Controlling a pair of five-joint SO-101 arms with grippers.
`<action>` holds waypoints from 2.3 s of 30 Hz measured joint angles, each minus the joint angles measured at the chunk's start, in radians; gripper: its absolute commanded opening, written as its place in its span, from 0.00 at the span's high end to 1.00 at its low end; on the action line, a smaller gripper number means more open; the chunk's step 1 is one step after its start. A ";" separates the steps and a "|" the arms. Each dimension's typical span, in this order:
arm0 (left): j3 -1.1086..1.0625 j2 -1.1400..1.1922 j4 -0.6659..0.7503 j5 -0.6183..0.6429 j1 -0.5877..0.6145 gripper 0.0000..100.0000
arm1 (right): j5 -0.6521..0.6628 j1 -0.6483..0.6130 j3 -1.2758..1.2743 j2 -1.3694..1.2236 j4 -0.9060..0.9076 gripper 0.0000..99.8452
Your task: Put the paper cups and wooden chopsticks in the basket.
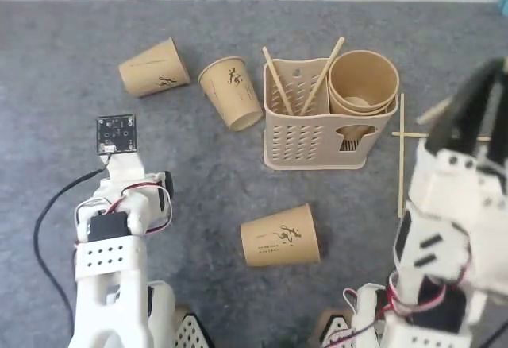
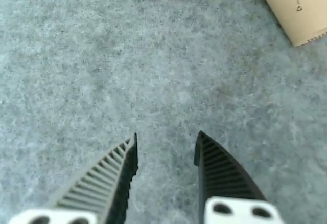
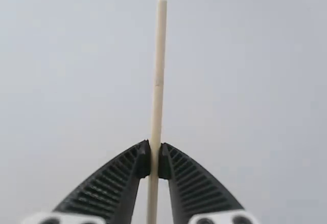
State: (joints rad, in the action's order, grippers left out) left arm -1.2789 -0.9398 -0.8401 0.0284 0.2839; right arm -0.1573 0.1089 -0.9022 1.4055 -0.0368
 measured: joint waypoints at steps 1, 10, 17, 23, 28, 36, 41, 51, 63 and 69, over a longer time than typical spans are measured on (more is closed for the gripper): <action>0.000 0.000 0.002 0.000 0.000 0.82 | 0.000 -0.021 0.015 -0.038 -0.014 0.95; -0.017 0.000 0.012 0.000 -0.038 0.82 | 0.000 -0.187 0.282 -0.356 -0.031 0.99; -0.017 0.000 0.049 0.000 -0.038 0.82 | 0.000 -0.311 0.362 -0.621 -0.043 0.99; -0.032 0.000 0.077 0.000 -0.038 0.82 | 0.000 -0.347 0.385 -0.804 -0.061 0.99; -0.034 0.000 0.077 0.000 -0.038 0.82 | 0.000 -0.347 0.376 -0.936 -0.187 0.99; -0.034 0.000 0.100 0.000 -0.038 0.82 | 0.000 -0.379 0.238 -0.968 -0.252 0.90; -0.034 0.000 0.101 0.000 -0.041 0.82 | 0.000 -0.394 0.147 -0.947 -0.252 0.90; -0.034 0.000 0.101 0.000 -0.041 0.82 | -0.066 -0.325 0.110 -0.477 0.213 0.91; -0.034 0.000 0.101 0.000 -0.041 0.82 | -0.180 0.164 0.158 -0.233 0.907 0.91; -0.034 0.000 0.101 0.000 -0.041 0.82 | -0.180 0.198 0.161 -0.502 0.959 0.91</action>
State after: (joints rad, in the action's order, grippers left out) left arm -1.3126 -0.9398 -0.7388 0.0284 0.2424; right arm -0.3368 0.3069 -0.7411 0.9037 0.9221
